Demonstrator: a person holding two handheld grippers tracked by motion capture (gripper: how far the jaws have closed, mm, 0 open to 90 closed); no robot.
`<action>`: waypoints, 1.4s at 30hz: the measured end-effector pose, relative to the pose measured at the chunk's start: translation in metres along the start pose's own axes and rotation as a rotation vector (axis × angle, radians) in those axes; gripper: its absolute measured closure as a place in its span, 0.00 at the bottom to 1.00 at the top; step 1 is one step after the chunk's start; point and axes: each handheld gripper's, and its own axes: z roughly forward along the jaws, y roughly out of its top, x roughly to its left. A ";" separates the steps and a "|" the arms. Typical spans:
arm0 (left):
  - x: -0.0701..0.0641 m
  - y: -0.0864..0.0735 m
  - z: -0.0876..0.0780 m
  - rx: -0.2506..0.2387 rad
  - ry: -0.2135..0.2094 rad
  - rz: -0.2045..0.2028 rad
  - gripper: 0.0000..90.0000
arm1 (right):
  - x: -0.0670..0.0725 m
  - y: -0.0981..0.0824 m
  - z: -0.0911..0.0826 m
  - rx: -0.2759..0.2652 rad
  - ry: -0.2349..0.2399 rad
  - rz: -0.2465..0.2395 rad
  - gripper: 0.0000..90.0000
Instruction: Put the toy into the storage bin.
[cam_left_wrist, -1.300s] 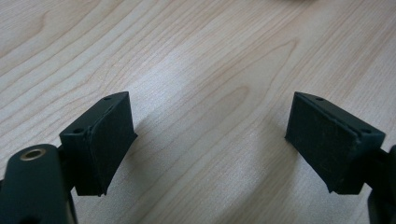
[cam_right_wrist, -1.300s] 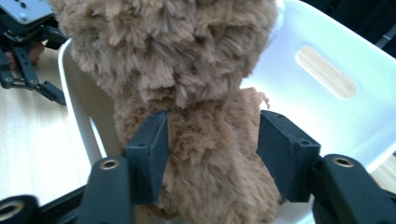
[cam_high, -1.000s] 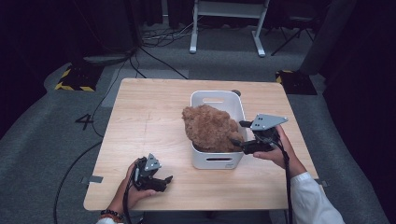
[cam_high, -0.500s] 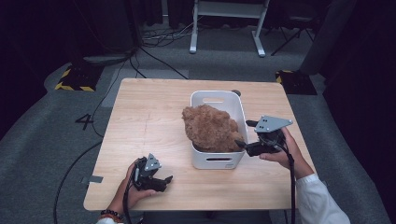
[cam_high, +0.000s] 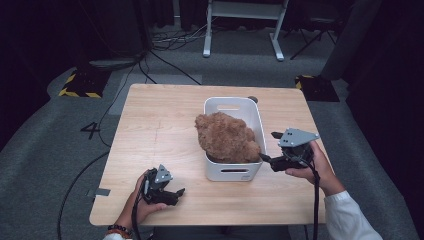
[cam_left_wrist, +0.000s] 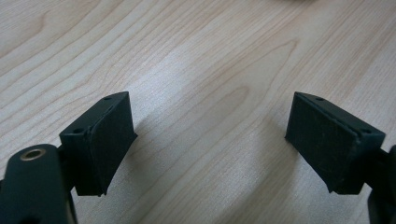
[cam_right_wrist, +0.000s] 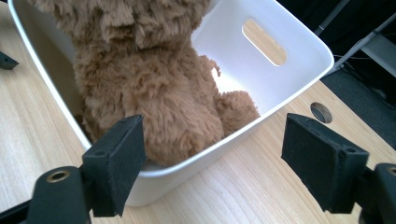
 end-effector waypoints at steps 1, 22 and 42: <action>0.000 0.000 0.000 0.000 0.000 0.000 0.17 | 0.000 -0.001 -0.002 0.002 -0.006 0.001 0.24; 0.000 0.000 0.000 0.000 0.000 0.000 0.17 | -0.006 -0.025 -0.017 0.026 -0.038 0.025 0.23; 0.000 0.000 0.000 0.000 0.000 0.000 0.17 | -0.004 -0.049 -0.009 0.091 -0.059 0.025 0.24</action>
